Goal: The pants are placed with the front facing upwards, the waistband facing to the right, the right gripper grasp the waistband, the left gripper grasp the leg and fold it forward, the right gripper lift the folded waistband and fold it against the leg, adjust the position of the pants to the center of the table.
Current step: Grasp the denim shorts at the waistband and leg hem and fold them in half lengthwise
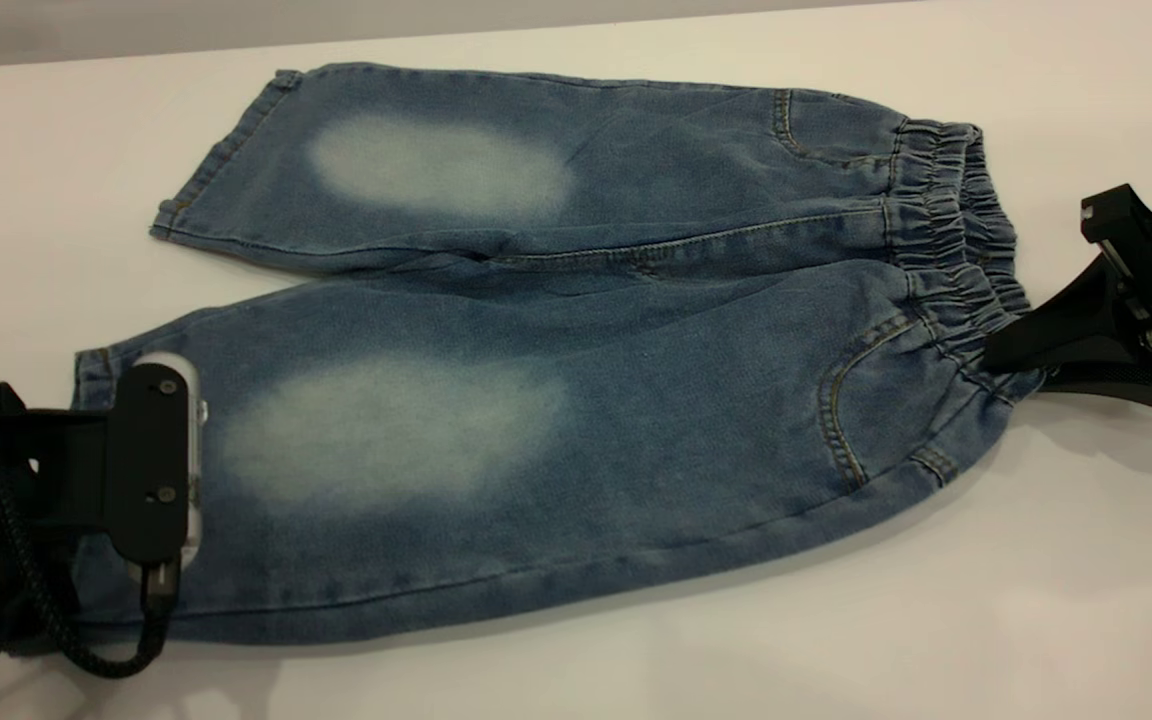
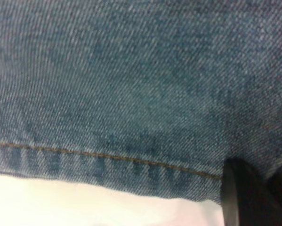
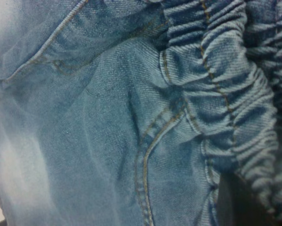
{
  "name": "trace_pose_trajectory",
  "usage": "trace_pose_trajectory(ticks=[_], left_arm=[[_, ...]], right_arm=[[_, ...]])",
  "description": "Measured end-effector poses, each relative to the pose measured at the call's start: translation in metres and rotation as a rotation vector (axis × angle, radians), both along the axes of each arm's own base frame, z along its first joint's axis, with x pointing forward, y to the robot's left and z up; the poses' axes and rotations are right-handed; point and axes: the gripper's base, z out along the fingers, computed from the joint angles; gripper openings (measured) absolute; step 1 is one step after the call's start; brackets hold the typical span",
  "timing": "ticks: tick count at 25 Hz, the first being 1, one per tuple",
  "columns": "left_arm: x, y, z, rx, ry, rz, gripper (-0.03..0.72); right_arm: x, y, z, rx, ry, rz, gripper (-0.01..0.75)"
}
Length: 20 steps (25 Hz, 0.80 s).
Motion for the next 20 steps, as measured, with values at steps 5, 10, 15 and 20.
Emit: trace_pose_trajectory(ticks=[5,10,15,20], left_arm=[[0.008,0.001,0.002,0.025,-0.063,0.028,0.059],[0.019,-0.001,0.006,0.026,-0.123,0.015,0.059],[0.021,-0.003,0.016,0.006,-0.164,0.007,0.059],[0.025,-0.003,0.035,-0.015,-0.246,0.016,0.059]], right_arm=[[0.000,0.000,0.000,0.000,0.000,0.001,0.063],[0.000,0.000,0.000,0.000,0.000,0.001,0.067],[0.001,0.003,0.003,0.042,-0.016,0.004,0.067],[-0.002,0.004,0.005,0.062,-0.016,0.005,0.067]])
